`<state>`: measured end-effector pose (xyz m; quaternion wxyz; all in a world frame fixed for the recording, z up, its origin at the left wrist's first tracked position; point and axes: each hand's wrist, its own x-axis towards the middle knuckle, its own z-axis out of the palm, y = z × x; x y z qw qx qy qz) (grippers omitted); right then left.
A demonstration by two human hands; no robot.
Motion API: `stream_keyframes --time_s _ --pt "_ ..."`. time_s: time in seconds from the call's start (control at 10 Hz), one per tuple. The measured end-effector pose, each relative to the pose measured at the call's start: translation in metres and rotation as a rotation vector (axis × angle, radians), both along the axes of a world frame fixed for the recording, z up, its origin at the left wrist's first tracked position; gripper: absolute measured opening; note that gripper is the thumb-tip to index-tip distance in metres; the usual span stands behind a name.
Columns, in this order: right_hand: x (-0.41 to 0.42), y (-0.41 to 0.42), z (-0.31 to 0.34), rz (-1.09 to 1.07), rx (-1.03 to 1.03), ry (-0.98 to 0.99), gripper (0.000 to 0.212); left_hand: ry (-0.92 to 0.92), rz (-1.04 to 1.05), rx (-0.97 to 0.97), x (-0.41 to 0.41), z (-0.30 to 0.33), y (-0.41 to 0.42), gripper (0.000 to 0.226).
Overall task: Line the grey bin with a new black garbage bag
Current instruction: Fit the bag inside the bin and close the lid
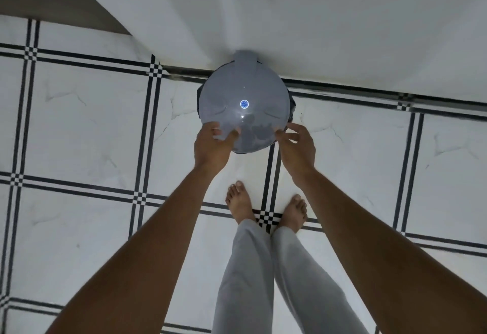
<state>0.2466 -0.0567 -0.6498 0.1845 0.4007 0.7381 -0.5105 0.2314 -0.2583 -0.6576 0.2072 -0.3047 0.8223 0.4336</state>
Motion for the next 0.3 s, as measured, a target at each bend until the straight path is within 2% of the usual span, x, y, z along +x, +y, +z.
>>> stream_keyframes --time_s 0.1,0.3 --pt "0.011 0.003 0.073 -0.002 -0.055 0.016 0.033 0.044 -0.090 0.041 0.004 0.069 0.017 0.062" --pt "0.049 0.020 0.247 0.011 -0.076 0.107 0.037 0.173 -0.200 0.069 0.026 0.233 0.047 0.054"
